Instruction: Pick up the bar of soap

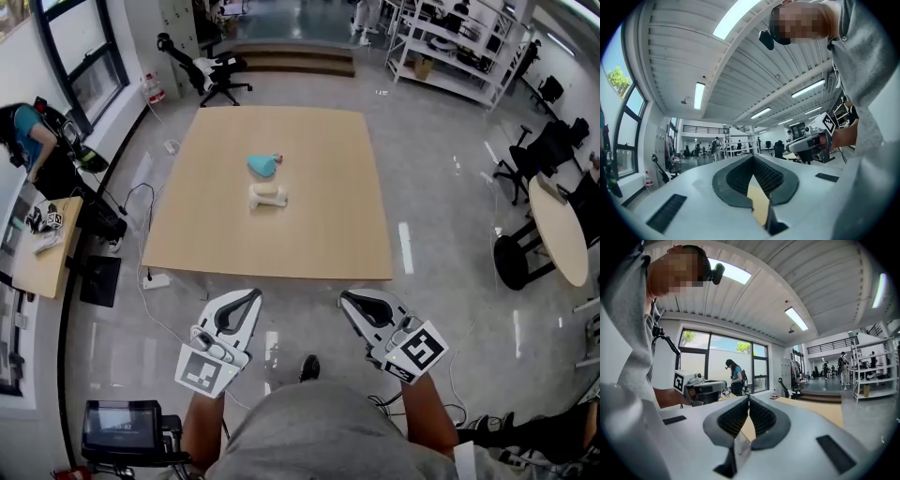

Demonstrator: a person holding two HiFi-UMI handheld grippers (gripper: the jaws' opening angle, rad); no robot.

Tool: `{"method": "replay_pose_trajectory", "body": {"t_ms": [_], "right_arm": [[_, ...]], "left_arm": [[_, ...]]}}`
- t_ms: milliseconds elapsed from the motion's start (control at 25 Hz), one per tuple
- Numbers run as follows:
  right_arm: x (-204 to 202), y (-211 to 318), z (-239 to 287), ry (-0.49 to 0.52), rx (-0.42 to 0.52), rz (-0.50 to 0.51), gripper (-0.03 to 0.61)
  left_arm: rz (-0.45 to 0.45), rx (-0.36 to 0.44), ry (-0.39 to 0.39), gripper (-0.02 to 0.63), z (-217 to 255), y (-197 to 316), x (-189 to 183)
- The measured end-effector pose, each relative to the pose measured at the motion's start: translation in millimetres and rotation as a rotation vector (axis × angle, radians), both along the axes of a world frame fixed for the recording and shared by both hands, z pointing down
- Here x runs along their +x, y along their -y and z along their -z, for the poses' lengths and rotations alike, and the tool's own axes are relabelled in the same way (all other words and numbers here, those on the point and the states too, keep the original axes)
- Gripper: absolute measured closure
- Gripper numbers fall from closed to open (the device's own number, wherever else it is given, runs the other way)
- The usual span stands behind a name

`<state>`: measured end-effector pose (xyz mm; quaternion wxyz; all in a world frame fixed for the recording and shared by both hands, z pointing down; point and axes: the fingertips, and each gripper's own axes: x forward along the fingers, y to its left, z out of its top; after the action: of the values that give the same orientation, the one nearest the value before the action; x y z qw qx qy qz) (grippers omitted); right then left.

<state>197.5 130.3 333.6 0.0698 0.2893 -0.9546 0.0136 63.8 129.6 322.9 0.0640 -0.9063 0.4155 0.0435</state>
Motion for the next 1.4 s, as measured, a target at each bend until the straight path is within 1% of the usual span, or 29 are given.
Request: {"method": "replay_pose_trajectory", "body": {"t_ms": [360,760,1000,1120,1400], "right_arm": [[21.3,76.9,-4.5,0.007,-0.018,0.058,0.571],[4.7,136.7,-23.8,0.021,-0.073,0.097,0.571],[-25.8,177.0,-24.0,0.025,-0.08,0.043,0.571],[-32.9,200.9,-24.4,0.023,-0.081,-0.001,0.571],[-65.6,247.9,-25.0,0.025,-0.078,-0.079,0.571]], "left_arm": [[0.046,-0.016,0.017,0.607,-5.6,74.3,23.3],[0.077,-0.072,0.025,0.607,-24.8,124.2,7.9],[0.001,-0.073,0.03,0.607,-32.0,173.4,-17.5],[-0.044,-0.056,0.034,0.607,-26.5,202.1,-24.7],[-0.123,-0.053,0.03,0.607,-23.7,253.5,-55.2]]}}
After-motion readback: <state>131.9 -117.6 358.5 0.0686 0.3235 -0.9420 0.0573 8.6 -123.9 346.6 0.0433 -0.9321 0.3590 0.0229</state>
